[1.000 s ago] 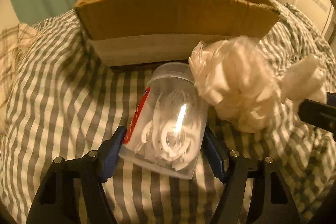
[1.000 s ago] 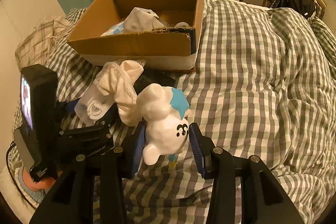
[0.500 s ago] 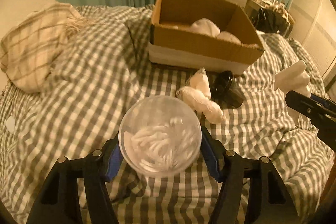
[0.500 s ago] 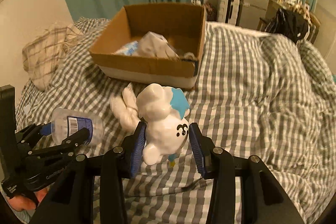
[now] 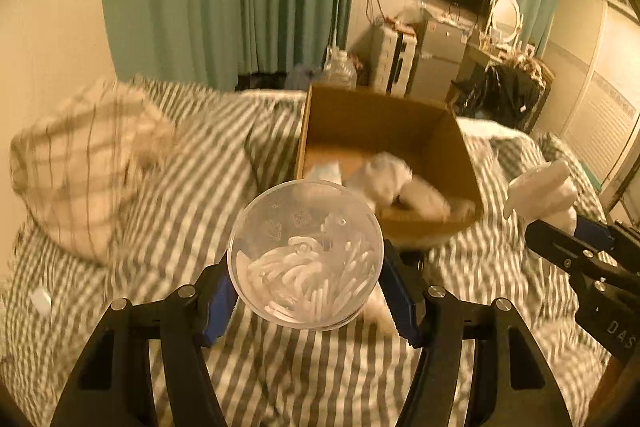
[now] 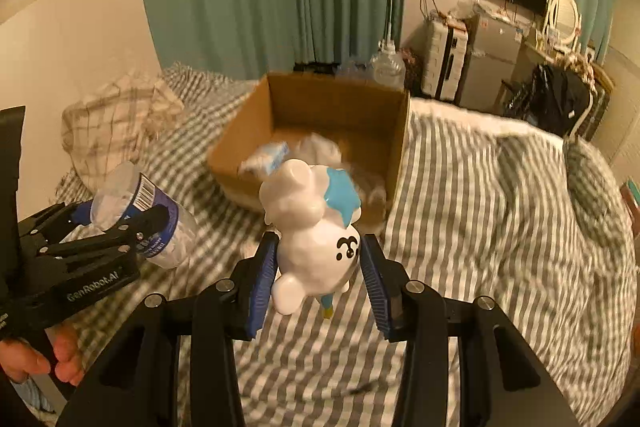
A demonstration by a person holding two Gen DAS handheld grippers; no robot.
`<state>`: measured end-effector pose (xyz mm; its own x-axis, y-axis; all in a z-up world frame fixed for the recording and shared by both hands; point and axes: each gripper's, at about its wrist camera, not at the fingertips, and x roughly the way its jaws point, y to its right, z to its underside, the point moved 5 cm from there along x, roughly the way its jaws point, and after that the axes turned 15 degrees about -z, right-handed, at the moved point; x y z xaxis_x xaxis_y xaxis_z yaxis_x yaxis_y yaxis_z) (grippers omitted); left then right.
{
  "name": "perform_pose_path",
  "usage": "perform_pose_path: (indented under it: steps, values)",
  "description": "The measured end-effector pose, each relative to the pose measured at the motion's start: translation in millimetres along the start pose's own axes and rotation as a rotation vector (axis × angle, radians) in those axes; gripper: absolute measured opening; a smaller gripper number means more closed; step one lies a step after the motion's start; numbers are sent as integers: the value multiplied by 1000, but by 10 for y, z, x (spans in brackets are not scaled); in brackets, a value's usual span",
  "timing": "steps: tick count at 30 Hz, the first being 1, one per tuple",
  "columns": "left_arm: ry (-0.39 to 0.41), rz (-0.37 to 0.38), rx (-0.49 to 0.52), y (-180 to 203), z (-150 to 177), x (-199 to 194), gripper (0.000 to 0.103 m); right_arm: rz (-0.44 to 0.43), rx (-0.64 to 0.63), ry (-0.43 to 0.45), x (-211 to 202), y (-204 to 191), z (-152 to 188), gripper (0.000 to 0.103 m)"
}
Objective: Organize objects
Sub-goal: 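Place the jar and bear figurine into the box, opening both grippers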
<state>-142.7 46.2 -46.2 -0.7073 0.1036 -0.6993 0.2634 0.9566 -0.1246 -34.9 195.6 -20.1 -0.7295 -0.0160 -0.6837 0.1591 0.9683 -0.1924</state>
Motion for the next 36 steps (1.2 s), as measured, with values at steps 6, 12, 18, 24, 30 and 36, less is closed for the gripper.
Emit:
perform_pose_path:
  steps: [6, 12, 18, 24, 30, 36]
  values:
    - [35, 13, -26, 190, -523, 246, 66, 20, -16, 74, 74, 110, -614, 41]
    - [53, 4, 16, 395, -764, 643, 66, 12, 1, 71, 533, 323, -990, 41]
    - [-5, 4, 48, 579, -686, 1170, 66, -18, 53, 5, 1154, 574, -1002, 41]
    - [24, 31, 49, 635, -661, 1177, 64, -24, 87, 43, 1281, 718, -902, 43]
    - [51, 58, 60, 649, -745, 886, 85, -3, 78, 127, 833, 703, -997, 70]
    - [106, 57, 72, 570, -815, 331, 86, 83, 82, 139, 236, 686, -868, 75]
